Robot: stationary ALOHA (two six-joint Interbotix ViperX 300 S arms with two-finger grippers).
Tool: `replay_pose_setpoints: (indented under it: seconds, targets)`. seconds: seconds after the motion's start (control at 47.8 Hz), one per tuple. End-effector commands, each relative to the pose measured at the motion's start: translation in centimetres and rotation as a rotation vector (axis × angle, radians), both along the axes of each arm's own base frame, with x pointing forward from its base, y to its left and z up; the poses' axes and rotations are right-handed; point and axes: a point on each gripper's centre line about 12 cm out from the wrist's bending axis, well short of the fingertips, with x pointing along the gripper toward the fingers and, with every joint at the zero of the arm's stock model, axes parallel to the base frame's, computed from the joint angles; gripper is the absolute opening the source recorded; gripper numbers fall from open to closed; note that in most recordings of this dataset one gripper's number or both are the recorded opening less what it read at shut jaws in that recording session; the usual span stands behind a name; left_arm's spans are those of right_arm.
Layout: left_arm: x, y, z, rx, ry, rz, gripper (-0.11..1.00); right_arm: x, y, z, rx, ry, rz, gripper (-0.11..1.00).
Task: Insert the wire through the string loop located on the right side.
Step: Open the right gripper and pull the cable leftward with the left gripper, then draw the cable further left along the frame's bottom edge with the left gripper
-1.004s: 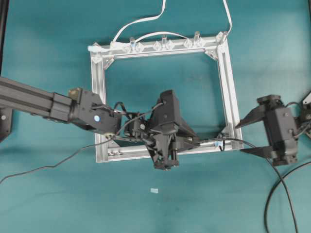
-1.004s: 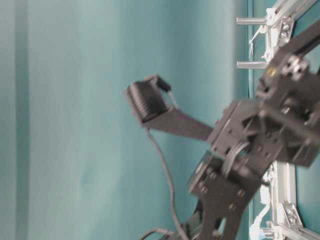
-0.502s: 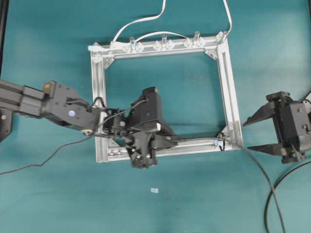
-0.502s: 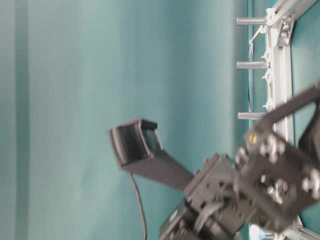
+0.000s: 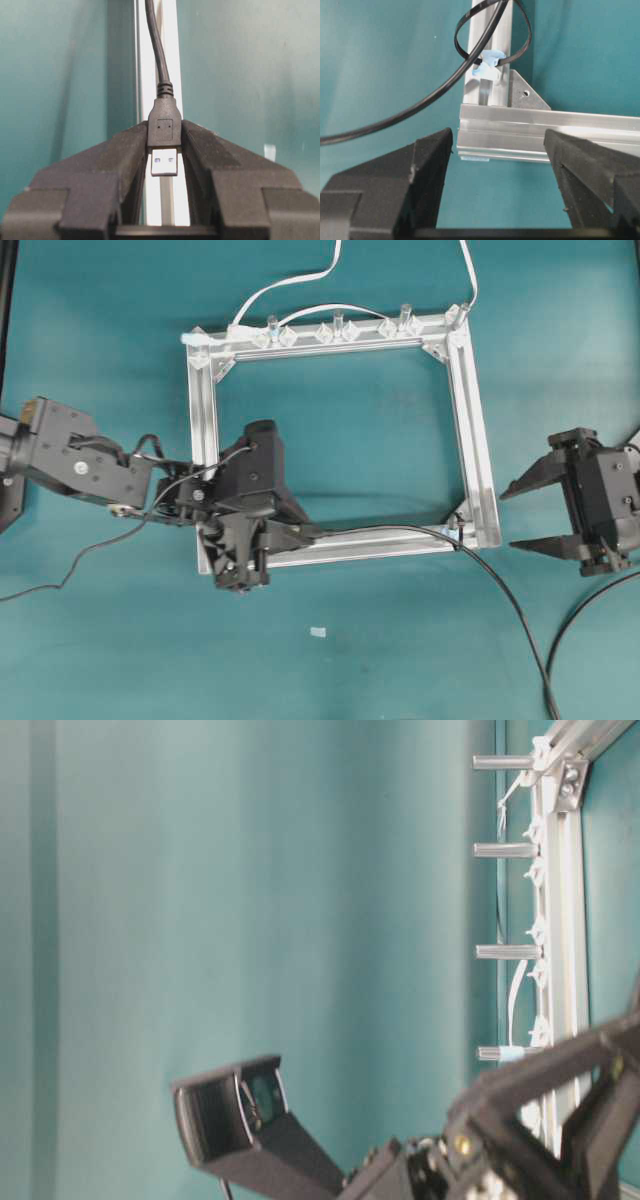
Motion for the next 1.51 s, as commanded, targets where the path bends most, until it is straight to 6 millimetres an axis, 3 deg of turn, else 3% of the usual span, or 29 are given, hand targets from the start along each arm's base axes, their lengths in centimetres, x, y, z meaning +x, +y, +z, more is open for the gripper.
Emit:
replay_pose_setpoints:
  seconds: [0.0, 0.335, 0.753, 1.066, 1.422, 1.485]
  targets:
    - [-0.6, -0.2, 1.4, -0.024, -0.013, 0.007, 0.22, 0.3, 0.1, 0.3, 0.001, -0.017, 0.0, 0.82]
    - [-5.8, 0.0, 1.0, -0.093, 0.088, 0.058, 0.22, 0.2, 0.0, 0.2, 0.0, -0.014, 0.0, 0.81]
    - [-11.5, -1.6, -0.3, -0.148, 0.296, 0.078, 0.22, 0.1, 0.0, 0.1, -0.001, -0.012, 0.0, 0.81]
    - [-12.3, -1.6, -2.2, -0.131, 0.371, 0.087, 0.22, 0.1, 0.0, 0.1, -0.004, -0.014, 0.001, 0.81]
    - [-12.0, -1.6, -1.7, -0.132, 0.368, 0.088, 0.22, 0.1, 0.0, 0.1, -0.004, -0.014, 0.001, 0.81]
    - [-12.0, -1.6, -1.6, -0.125, 0.373, 0.083, 0.38, 0.1, 0.0, 0.1, -0.004, -0.014, 0.001, 0.81]
